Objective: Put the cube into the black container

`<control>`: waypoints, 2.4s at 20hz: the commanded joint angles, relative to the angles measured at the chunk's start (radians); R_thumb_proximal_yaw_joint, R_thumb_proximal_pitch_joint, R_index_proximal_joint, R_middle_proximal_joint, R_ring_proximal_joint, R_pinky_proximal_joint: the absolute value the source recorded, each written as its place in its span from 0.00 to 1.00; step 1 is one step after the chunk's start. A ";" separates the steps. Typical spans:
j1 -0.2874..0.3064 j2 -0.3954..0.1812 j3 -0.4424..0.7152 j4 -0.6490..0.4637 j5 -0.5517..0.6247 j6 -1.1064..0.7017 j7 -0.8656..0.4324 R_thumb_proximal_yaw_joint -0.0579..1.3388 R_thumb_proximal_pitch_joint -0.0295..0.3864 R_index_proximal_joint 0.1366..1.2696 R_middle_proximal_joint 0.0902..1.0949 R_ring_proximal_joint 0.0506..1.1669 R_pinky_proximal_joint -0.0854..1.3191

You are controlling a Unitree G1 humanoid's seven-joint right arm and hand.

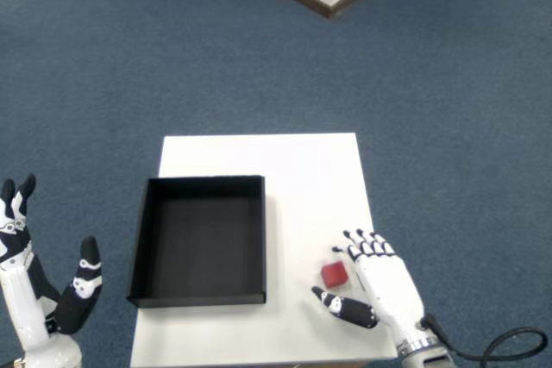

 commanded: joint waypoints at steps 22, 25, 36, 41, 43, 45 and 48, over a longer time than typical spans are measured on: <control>-0.050 -0.059 -0.017 -0.012 0.030 0.062 0.029 0.43 0.03 0.28 0.07 0.07 0.03; -0.050 -0.061 -0.017 -0.013 0.031 0.063 0.027 0.45 0.03 0.29 0.07 0.08 0.03; -0.053 -0.065 -0.015 -0.015 0.028 0.062 0.010 0.50 0.04 0.31 0.08 0.08 0.03; -0.046 -0.068 -0.015 -0.025 0.029 0.048 0.017 0.55 0.07 0.41 0.09 0.08 0.03; -0.043 -0.072 -0.020 -0.027 0.034 0.035 0.015 0.59 0.11 0.45 0.09 0.08 0.03; -0.041 -0.075 -0.024 -0.028 0.040 0.030 0.019 0.60 0.14 0.45 0.09 0.08 0.03; -0.041 -0.076 -0.026 -0.027 0.042 0.026 0.022 0.60 0.17 0.45 0.09 0.08 0.03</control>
